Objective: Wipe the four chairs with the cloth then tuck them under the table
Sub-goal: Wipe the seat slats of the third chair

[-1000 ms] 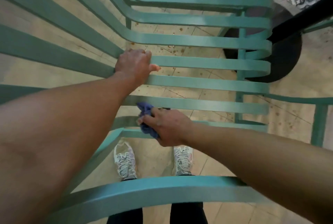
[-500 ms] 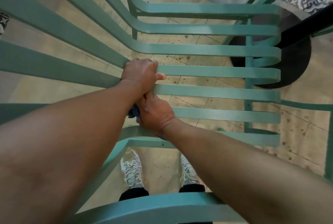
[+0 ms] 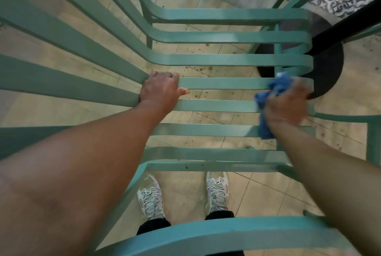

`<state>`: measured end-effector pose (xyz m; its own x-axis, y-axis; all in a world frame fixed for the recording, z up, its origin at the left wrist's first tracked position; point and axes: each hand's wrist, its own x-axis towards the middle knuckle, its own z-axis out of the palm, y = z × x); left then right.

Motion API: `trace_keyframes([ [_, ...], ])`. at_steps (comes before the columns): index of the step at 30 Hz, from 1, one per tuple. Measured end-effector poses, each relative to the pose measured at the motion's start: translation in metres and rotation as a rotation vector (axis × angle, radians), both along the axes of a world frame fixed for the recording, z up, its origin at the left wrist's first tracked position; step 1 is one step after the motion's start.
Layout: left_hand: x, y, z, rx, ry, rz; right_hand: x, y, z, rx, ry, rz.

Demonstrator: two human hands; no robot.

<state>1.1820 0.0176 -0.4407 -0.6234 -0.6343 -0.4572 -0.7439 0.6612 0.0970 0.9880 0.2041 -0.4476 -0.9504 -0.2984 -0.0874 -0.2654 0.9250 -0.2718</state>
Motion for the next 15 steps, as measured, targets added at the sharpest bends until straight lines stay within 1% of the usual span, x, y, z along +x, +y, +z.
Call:
trace_keyframes([
  [2,0.000,0.001,0.003,-0.009,-0.010,0.004,0.048,-0.057,-0.010,-0.080,-0.051,0.198],
  [5,-0.002,0.004,0.005,-0.031,-0.021,0.023,0.103,-0.135,-0.011,-0.067,-0.159,0.645],
  [7,-0.003,0.003,0.005,-0.032,-0.014,0.037,0.098,-0.152,-0.012,-0.052,-0.167,0.812],
  [8,-0.002,0.002,0.005,-0.023,-0.018,0.032,0.086,-0.145,-0.013,-0.064,-0.138,0.832],
  [9,-0.002,0.003,0.005,-0.013,-0.020,0.025,0.065,-0.128,-0.016,-0.077,-0.099,0.801],
  [12,-0.001,0.003,0.004,0.012,-0.021,0.022,-0.011,-0.062,-0.016,-0.099,0.042,0.524],
  [13,0.000,0.003,0.003,0.014,-0.016,0.022,-0.037,-0.041,-0.014,-0.082,0.062,0.405],
  [15,0.000,0.002,0.002,0.012,-0.011,0.018,-0.080,-0.014,-0.008,-0.069,0.092,0.063],
])
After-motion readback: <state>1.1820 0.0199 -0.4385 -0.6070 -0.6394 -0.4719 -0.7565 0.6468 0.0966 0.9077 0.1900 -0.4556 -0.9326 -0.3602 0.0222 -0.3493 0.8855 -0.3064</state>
